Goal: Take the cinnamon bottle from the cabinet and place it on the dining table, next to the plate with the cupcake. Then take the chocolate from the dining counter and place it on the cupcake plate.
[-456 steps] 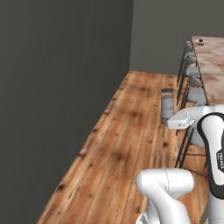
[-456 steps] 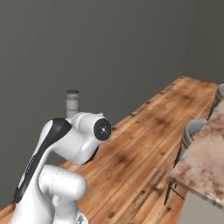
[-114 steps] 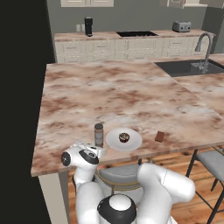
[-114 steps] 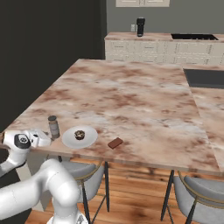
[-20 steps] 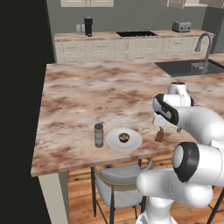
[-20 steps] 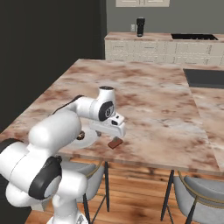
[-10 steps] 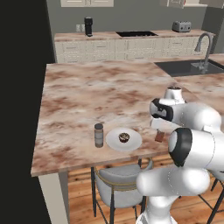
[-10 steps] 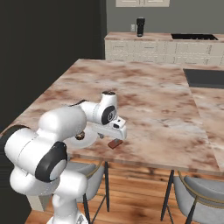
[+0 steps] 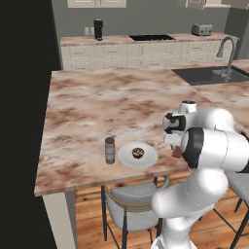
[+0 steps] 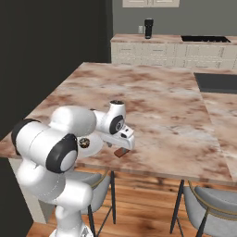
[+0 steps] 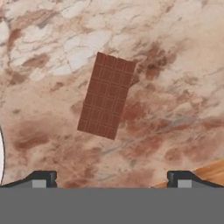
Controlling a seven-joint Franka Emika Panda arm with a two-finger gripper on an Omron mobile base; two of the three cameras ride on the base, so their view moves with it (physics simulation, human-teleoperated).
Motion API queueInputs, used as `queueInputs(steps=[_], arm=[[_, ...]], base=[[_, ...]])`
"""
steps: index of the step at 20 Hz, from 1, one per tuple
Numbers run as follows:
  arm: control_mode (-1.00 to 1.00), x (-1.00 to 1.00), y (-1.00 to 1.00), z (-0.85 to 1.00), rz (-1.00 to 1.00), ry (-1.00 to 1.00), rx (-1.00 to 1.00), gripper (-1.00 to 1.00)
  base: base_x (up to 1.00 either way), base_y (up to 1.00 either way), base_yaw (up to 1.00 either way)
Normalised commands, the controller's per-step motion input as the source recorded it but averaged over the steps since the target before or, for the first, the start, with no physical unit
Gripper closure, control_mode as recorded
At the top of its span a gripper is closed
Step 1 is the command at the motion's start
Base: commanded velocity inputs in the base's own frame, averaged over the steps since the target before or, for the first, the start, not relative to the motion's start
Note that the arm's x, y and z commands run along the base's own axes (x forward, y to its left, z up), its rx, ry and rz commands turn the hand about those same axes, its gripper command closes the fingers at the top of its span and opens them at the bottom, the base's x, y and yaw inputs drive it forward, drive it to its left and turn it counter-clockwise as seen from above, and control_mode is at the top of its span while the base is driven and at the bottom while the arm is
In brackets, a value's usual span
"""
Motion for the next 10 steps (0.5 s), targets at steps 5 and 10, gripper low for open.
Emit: queueInputs(steps=[5,10], arm=[[-1.0,0.29,-0.04,-0.29,-0.05,0.0,0.0,-1.0],[-1.0,0.26,-0.08,-0.23,-0.06,-0.01,0.0,-1.0]], base=[[0.0,0.0,0.0],[0.0,0.0,0.0]])
